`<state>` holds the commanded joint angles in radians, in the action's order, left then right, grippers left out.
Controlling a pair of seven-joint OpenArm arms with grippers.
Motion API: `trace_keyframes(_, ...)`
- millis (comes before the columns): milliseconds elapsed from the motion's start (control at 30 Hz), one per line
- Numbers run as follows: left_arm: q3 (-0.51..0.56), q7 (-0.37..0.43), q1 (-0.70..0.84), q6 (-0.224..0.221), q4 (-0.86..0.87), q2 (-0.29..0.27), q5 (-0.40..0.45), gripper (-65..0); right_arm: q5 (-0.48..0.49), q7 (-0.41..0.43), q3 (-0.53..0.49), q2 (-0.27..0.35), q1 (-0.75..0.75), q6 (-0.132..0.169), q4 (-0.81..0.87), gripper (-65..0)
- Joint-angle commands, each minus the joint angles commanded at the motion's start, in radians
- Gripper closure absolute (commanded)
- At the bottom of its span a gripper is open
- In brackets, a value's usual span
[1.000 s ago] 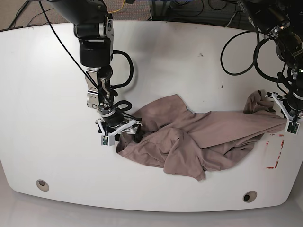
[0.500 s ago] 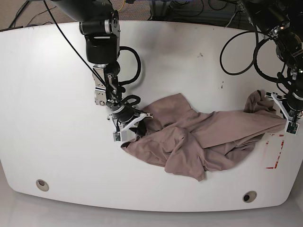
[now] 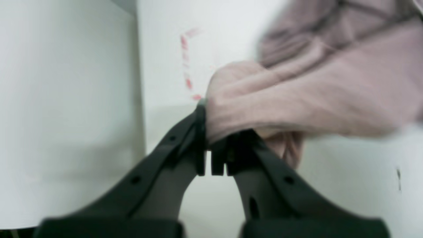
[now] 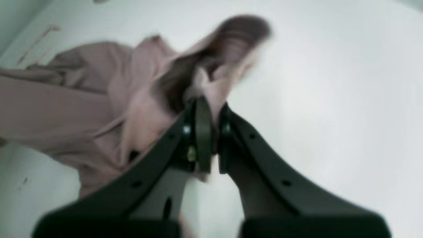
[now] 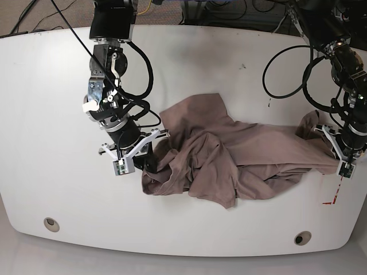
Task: Layout the t-shirt on the table in an organized manner, then fold the t-shirt properly
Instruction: 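Lift the shirt with both grippers and swing it toward the robot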
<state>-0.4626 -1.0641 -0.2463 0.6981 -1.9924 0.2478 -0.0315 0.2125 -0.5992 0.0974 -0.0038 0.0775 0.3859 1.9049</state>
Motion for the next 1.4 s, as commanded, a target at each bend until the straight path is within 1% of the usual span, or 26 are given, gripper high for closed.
trace_keyframes(100,0.0,-0.002,-0.071,0.0,-0.003,-0.002,0.0,0.0,0.002,0.0,0.0,0.026,0.011,-0.006,0.058,0.0)
trace_keyframes(167,0.0,-0.005,-0.123,0.0,-0.008,-0.003,0.0,0.0,0.0,0.0,0.005,0.04,0.041,-0.006,0.069,0.0)
trace_keyframes(267,0.0,-0.006,-0.19,0.0,-0.008,-0.003,0.0,0.0,0.009,-0.002,0.04,0.06,0.092,-0.005,0.066,0.0)
trace_keyframes(367,0.0,-0.006,-0.256,0.0,-0.005,-0.005,0.0,0.0,0.005,-0.035,0.052,0.075,0.17,0.0,0.057,0.0)
trace_keyframes(433,0.006,-0.006,-0.31,0.0,-0.003,-0.009,0.002,-0.1,0.009,-0.054,0.052,0.103,0.239,0.0,0.034,0.0)
trace_keyframes(500,0.035,-0.006,-0.365,0.0,-0.002,-0.029,0.006,-0.1,0.009,-0.057,0.052,0.124,0.304,0.0,-0.003,0.0)
trace_keyframes(600,0.068,-0.006,-0.436,0.0,-0.002,-0.038,0.008,-0.1,0.009,-0.057,0.052,0.152,0.407,0.002,-0.074,0.0)
trace_keyframes(700,0.087,-0.006,-0.5,-0.054,0.0,-0.041,0.008,-0.3,0.009,-0.057,0.052,0.167,0.488,0.002,-0.14,0.0)
trace_keyframes(767,0.095,-0.006,-0.548,-0.101,0.002,-0.041,0.006,-0.3,0.009,-0.057,0.052,0.181,0.552,0.002,-0.192,0.0)
trace_keyframes(833,0.106,-0.006,-0.595,-0.13,0.003,-0.051,0.005,-0.3,0.009,-0.057,0.052,0.199,0.603,0.003,-0.238,0.0)
trace_keyframes(867,0.107,-0.006,-0.614,-0.139,0.003,-0.057,0.005,-0.3,0.009,-0.055,0.052,0.21,0.626,0.009,-0.256,0.0)
trace_keyframes(933,0.106,-0.006,-0.68,-0.168,0.012,-0.066,0.005,-0.4,0.009,-0.055,0.052,0.235,0.706,0.038,-0.319,0.0)
trace_keyframes(1033,0.104,-0.006,-0.724,-0.185,0.032,-0.063,0.005,-0.4,0.009,-0.057,0.052,0.264,0.772,0.052,-0.374,0.0)
trace_keyframes(1100,0.101,-0.006,-0.758,-0.185,0.038,-0.063,0.005,-0.4,0.009,-0.057,0.052,0.292,0.809,0.052,-0.399,0.0)
trace_keyframes(1167,0.101,-0.006,-0.767,-0.185,0.038,-0.061,0.006,-0.4,0.009,-0.055,0.052,0.315,0.825,0.06,-0.422,0.0)
trace_keyframes(1267,0.1,-0.006,-0.756,-0.183,0.038,-0.061,0.006,-0.4,0.009,-0.055,0.061,0.35,0.83,0.069,-0.45,0.0)
trace_keyframes(1400,0.1,-0.006,-0.692,-0.18,0.035,-0.048,0.003,-0.4,0.009,-0.057,0.138,0.351,0.773,0.072,-0.451,0.0)
